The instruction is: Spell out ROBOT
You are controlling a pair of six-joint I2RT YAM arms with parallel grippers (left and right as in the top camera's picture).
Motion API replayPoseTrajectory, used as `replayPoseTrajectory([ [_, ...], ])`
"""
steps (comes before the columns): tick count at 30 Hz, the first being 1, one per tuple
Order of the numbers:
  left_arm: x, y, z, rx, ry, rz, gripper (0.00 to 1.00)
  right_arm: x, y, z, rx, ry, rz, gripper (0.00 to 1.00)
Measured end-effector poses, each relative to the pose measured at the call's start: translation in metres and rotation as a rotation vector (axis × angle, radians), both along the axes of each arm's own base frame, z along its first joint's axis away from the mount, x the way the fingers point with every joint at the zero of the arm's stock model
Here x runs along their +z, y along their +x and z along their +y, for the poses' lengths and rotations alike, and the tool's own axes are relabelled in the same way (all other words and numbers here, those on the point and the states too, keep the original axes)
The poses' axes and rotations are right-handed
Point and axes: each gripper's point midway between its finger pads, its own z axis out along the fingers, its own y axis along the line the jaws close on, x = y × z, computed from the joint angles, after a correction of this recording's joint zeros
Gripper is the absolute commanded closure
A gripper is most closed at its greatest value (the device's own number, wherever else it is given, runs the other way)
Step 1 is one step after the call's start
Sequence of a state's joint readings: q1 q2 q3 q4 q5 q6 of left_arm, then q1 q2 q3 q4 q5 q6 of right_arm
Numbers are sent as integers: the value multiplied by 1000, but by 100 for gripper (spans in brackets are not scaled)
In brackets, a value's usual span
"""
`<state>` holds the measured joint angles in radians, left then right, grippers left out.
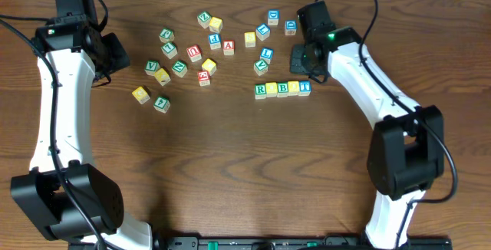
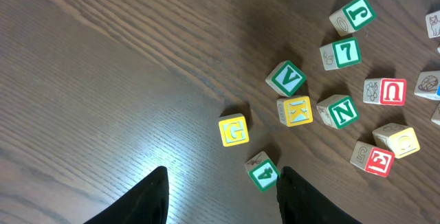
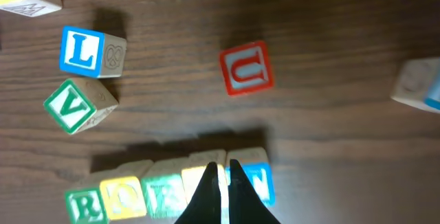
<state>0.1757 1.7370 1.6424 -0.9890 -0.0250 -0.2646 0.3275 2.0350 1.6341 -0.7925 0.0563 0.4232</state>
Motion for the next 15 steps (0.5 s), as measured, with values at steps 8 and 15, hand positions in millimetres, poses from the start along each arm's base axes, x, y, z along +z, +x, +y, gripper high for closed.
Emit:
replayPoseTrajectory([
  [8,0,0,0,0,0,0,50,-42,0,11,29,-2,61,99],
  [15,0,0,0,0,0,0,50,-43,1,13,32,3,58,99],
])
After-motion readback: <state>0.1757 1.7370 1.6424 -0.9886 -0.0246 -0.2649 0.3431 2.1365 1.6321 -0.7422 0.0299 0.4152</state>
